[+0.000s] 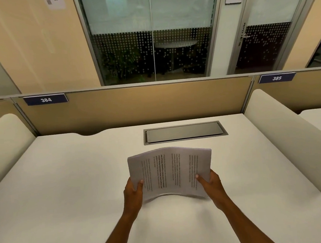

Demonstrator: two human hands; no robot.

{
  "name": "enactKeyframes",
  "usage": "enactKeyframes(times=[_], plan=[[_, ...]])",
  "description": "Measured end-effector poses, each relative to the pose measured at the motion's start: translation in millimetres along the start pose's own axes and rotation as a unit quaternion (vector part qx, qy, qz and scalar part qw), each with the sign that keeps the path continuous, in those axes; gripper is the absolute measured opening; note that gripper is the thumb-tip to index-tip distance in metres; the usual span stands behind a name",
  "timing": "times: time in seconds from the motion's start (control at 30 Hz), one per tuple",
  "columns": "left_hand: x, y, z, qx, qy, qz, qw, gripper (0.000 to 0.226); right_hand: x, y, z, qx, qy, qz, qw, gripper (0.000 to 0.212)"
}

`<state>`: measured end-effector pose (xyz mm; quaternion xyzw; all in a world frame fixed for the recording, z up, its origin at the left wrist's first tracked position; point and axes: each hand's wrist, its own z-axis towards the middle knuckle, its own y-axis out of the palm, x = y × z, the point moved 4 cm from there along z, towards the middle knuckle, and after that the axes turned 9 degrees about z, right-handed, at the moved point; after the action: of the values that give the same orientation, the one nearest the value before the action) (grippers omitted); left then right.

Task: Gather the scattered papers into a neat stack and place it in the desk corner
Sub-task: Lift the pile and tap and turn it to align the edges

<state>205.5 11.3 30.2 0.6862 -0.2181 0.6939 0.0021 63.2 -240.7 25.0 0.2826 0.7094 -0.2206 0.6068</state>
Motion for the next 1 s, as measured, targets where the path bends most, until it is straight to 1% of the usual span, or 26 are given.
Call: enactKeyframes(times=[0.13,0.23,0.3,0.37,0.5,0.57,0.67,0.77,0.8,0.83,0.87,0.9,0.97,1.0], plan=[[31.2,-12.2,27.7,-0.034,0.055,0.045,0.997,0.027,-25.7,-6.3,10.5,-0.009,-0.02,0.003,1.0,0.026],[62.3,-22.2,48.7,-0.066,0.096,0.105,0.988,0.027,-48.2,-15.4,19.2,0.005,-0.036,0.013,0.999,0.023],[83.4,-29.6,63.3,-0.08,0.126,0.143,0.978,0.026,-60.8,-22.1,25.6,0.003,-0.052,0.005,0.999,0.022],[104.9,-36.3,76.5,-0.093,0.15,0.179,0.968,0.02,-71.4,-29.3,31.1,-0.003,-0.065,-0.022,0.998,0.016],[150.8,-43.6,91.6,-0.131,0.197,0.256,0.937,0.015,-83.8,-38.7,41.7,-0.022,-0.074,-0.069,0.995,0.014],[173.1,-42.0,93.3,-0.149,0.228,0.291,0.917,0.012,-89.4,-35.6,46.1,-0.031,-0.083,-0.104,0.991,0.019],[199.6,-31.5,90.8,-0.178,0.268,0.356,0.877,0.012,-100.4,-20.6,49.1,-0.056,-0.101,-0.138,0.984,0.037],[216.0,-16.4,85.3,-0.217,0.272,0.409,0.844,0.014,-115.5,2.3,45.5,-0.105,-0.134,-0.159,0.972,0.064],[220.1,-11.3,84.1,-0.222,0.273,0.427,0.833,0.015,-120.7,10.2,43.6,-0.119,-0.143,-0.156,0.97,0.071],[224.3,-6.6,82.6,-0.225,0.277,0.443,0.823,0.015,-126.3,17.7,41.2,-0.129,-0.15,-0.149,0.969,0.073],[228.1,-1.9,80.9,-0.226,0.283,0.456,0.813,0.015,-131.6,24.4,38.8,-0.136,-0.154,-0.139,0.969,0.07],[231.2,2.3,78.7,-0.229,0.288,0.465,0.806,0.015,-136.3,29.9,36.7,-0.139,-0.156,-0.129,0.969,0.06],[235.5,9.2,74.9,-0.235,0.293,0.471,0.798,0.015,-143.6,35.7,32.6,-0.127,-0.156,-0.118,0.972,0.034],[236.6,11.5,73.7,-0.236,0.294,0.471,0.798,0.015,-145.7,36.4,30.8,-0.12,-0.153,-0.115,0.974,0.025]])
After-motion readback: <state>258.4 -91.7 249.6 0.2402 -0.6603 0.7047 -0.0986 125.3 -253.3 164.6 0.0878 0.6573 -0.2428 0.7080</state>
